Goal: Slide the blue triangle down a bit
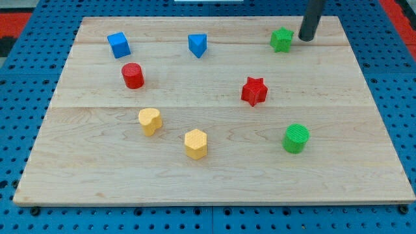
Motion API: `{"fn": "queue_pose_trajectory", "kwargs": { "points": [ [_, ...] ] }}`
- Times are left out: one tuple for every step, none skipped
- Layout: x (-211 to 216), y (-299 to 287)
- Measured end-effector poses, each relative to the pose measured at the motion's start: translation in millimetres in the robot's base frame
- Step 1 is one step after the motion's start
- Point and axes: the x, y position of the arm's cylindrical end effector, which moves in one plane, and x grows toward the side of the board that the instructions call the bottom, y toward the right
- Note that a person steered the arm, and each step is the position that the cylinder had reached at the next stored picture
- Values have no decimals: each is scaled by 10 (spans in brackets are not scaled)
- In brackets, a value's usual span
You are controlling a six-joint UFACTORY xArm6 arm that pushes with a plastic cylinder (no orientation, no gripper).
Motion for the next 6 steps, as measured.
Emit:
{"fn": "queue_pose_trajectory", "kwargs": {
  "points": [
    [-117, -506],
    [373, -1023],
    [164, -809],
    [-262, -1441],
    [118, -2040],
    [366, -1464]
  ]
}}
